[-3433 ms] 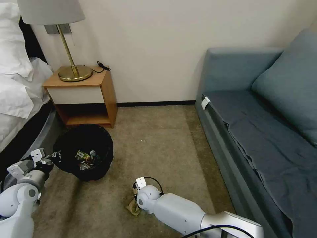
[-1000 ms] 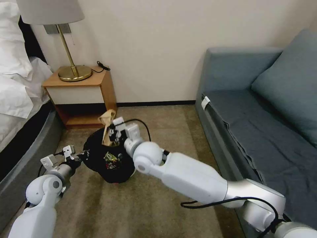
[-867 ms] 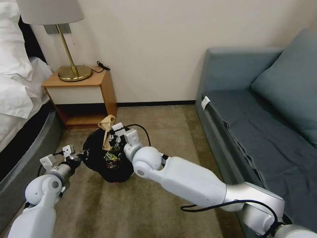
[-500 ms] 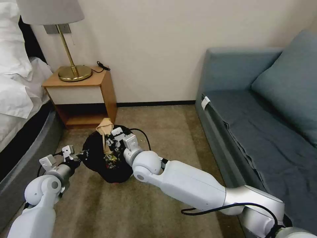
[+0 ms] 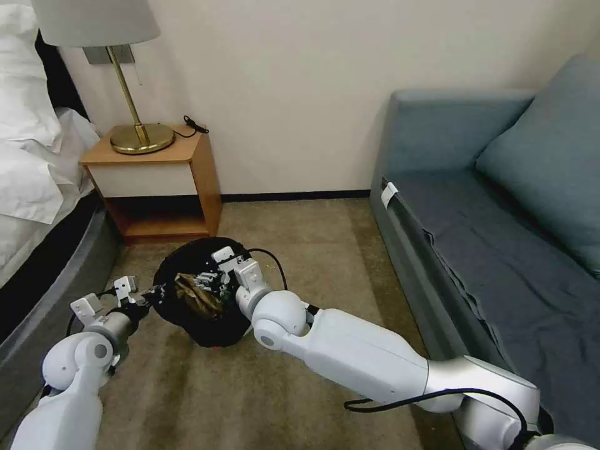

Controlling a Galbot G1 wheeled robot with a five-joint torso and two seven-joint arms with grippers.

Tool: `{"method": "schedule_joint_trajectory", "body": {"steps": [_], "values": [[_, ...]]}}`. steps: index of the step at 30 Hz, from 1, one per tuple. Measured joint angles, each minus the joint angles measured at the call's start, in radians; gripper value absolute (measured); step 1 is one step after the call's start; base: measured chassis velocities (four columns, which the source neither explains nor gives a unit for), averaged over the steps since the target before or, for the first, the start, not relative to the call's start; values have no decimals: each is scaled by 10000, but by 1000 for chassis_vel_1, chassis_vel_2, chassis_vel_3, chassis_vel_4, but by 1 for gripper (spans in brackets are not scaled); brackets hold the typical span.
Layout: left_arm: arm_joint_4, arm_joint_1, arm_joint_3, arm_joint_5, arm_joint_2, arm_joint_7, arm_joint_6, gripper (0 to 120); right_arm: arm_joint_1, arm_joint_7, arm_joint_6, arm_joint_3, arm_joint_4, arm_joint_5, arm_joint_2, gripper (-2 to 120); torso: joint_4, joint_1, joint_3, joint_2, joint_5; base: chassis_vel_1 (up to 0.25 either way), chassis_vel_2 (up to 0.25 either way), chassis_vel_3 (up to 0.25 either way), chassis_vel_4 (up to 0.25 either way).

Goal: Pick up the trash bin, then pick up the garbage on the floor and place it into the trash bin.

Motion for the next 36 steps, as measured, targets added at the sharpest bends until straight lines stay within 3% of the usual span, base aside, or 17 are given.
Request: {"method": "schedule_joint_trajectory", "body": {"steps": [6,14,29,36], "values": [[-153,52,71,-442,53,-821,291,4,-300,237,298,258,527,-47,-277,100,0,0,0,0,1,0,0,0,0],[112,176,90,-390,50,-1288,347,4,-643,361,546,527,1121,-40,-811,100,-2,0,0,0,3,0,0,0,0],[648,276,106,22,-205,-1175,213,4,-1318,442,772,920,1503,-455,-1069,100,0,0,0,0,1,0,0,0,0],[760,304,86,276,-270,-883,98,26,-1646,946,823,1280,1548,-945,-1076,100,-1,0,0,1,3,0,0,0,0]]}}
